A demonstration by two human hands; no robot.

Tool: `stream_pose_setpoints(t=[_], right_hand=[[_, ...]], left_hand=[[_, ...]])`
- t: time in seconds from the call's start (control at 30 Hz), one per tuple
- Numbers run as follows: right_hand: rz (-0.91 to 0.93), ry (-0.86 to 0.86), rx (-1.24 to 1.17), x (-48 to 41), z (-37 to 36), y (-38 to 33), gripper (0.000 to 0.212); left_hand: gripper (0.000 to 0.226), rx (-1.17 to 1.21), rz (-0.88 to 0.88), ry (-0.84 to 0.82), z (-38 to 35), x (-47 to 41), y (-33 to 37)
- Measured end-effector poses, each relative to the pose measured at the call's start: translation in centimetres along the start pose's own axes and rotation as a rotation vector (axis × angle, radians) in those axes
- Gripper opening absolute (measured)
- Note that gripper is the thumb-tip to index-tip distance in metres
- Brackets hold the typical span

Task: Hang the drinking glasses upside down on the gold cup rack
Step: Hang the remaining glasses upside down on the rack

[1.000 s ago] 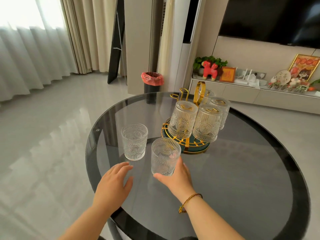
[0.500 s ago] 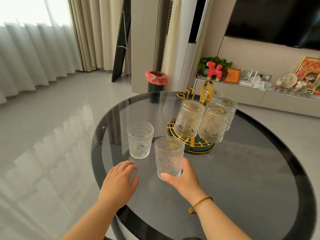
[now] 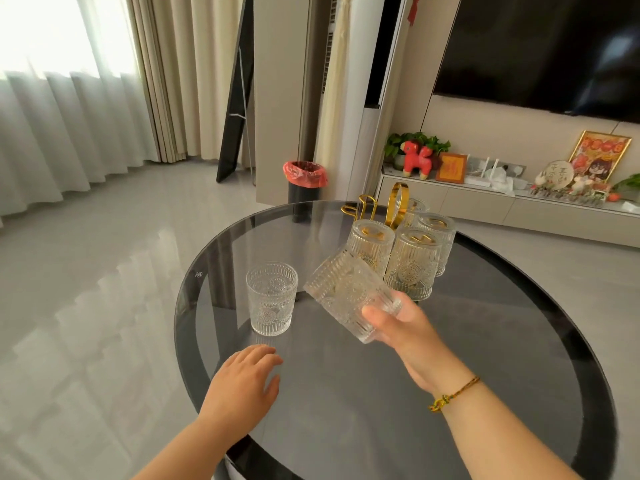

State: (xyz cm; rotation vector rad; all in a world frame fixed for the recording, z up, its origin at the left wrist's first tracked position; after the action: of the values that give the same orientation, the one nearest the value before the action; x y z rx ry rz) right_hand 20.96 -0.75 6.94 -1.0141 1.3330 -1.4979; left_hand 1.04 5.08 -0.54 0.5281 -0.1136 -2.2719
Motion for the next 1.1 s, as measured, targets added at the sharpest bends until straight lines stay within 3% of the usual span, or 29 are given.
stream_pose_setpoints(t=[0.17, 0.33, 0.47, 0.6, 0.77, 1.0, 1.1], right_hand=[[0.136, 0.051, 0.216, -2.5, 2.0, -5.6, 0.035], [0.263, 0.147, 0.45, -5.7, 3.2, -11.2, 0.067], [0.329, 0.161, 0.658, -8.3, 3.4, -15.2, 0.069], [0.315, 0.237, 0.833, -10.6, 3.1, -17.3, 0.06], [0.253, 0.23, 0.956, -13.1, 2.8, -17.6, 0.075], [0.195, 0.209, 1.046, -14.8, 0.5, -15.9, 0.041], [0.171, 0.203, 1.066, -15.7, -0.2, -14.4, 0.062]], left_hand=[[0.026, 0.122, 0.059, -0.002, -0.8, -0.6, 0.0], [0.028, 0.176, 0.106, -0.001, -2.1, -0.7, -0.7], [0.023, 0.141, 0.097, 0.0, -1.7, -0.6, -0.6], [0.033, 0.093, 0.031, 0.067, -1.3, -0.6, -0.4], [0.036, 0.077, 0.015, 0.098, -1.4, -0.6, -0.6], [0.035, 0.094, 0.015, 0.092, -2.0, -0.6, -0.7], [0.036, 0.087, 0.015, 0.097, -2.1, -0.6, -0.8]])
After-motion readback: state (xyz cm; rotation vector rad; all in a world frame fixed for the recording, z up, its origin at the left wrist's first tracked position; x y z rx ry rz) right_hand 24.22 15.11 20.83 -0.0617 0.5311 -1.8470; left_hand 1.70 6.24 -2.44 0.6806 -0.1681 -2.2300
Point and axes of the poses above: each hand's wrist, its own x-axis away from the middle knuckle, its own z-axis out of the back of the hand, y = z × x, the point moved 2 cm from there along -x, towards the middle knuckle, and after that the axes turned 2 degrees about x, right-handed, at the moved point
